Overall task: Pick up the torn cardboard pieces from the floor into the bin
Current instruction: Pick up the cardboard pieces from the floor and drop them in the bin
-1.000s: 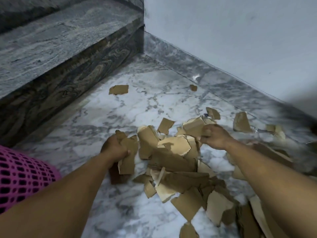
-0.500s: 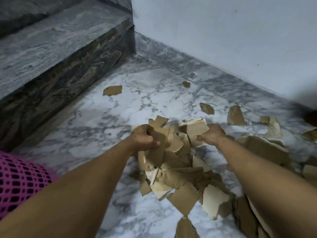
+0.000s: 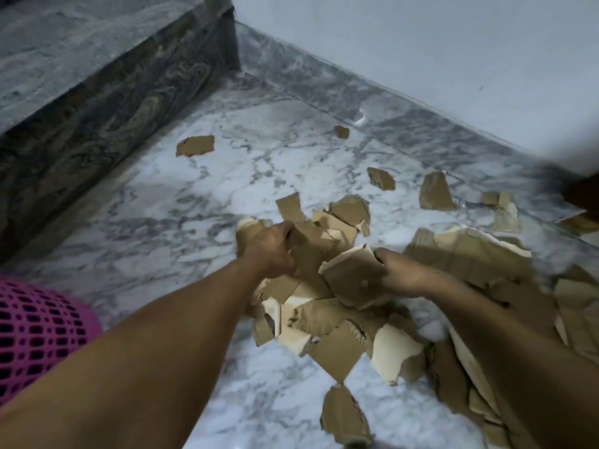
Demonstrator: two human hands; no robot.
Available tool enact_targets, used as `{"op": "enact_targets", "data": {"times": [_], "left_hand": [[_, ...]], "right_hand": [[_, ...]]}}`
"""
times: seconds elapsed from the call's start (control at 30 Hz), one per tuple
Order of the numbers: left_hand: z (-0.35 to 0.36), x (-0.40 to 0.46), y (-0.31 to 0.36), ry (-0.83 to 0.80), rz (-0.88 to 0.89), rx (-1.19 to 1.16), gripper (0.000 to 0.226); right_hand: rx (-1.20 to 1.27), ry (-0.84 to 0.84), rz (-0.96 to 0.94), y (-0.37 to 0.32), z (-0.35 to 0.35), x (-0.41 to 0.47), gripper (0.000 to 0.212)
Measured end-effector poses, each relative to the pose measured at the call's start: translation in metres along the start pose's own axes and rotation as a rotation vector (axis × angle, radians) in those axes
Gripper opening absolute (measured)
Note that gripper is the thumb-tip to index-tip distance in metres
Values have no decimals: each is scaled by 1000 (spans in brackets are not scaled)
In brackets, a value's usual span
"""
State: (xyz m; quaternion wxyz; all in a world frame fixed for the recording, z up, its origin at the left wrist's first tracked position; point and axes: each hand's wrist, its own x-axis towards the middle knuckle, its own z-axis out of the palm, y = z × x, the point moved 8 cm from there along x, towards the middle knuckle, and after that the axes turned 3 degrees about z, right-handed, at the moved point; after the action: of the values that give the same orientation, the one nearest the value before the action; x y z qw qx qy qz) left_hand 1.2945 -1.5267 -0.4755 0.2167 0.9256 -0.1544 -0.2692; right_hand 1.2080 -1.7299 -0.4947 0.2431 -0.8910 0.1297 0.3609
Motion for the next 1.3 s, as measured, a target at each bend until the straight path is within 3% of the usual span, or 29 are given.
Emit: {"op": "enact_targets", "data": {"times": [0.07, 0.13, 0.2, 0.27, 0.37, 0.43, 0.5, 0.6, 0.7, 0.77, 0.97, 1.1, 1.2, 1.3], "left_hand": [[-14, -4, -11, 17, -41, -110, 58], [-27, -9, -27, 31, -107, -329, 61], [-38, -16, -41, 40, -181, -577, 62], [-49, -23, -51, 27, -233, -655, 42], [-63, -32, -69, 15, -297, -667, 25], [-67, -35, -86, 50, -349, -691, 27], [-66, -40, -106, 79, -395, -678, 32], [-52, -46, -134, 70, -470, -638, 49], [-29, -34, -168, 75, -506, -531, 97], [-28, -34, -162, 86, -491, -507, 98], [-33, -46, -142, 95, -492, -518, 61], [-29, -45, -149, 95, -516, -507, 61], [-28, -43, -152, 95, -513, -487, 65], [-27, -43, -154, 87, -526, -509, 56]], "right_hand": [[-6, 71, 23, -7, 6, -2, 67], [-27, 99, 54, -14, 14, -3, 69], [-21, 107, 13, -27, 21, 0, 52], [36, 123, -4, -37, 19, 6, 20], [103, 193, -1, -50, -1, 21, 9], [69, 243, 21, -53, -18, 37, 40], [-55, 225, 64, -57, -29, 50, 58], [-172, 219, 94, -63, -45, 70, 71], [-205, 162, 92, -57, -43, 89, 83], [-225, 157, 85, -54, -38, 96, 89], [-73, 253, 5, -68, -46, 87, 61], [111, 190, -49, -84, -55, 81, 61], [-23, 234, -51, -99, -83, 68, 70], [-149, 317, -19, -112, -108, 58, 45]]}}
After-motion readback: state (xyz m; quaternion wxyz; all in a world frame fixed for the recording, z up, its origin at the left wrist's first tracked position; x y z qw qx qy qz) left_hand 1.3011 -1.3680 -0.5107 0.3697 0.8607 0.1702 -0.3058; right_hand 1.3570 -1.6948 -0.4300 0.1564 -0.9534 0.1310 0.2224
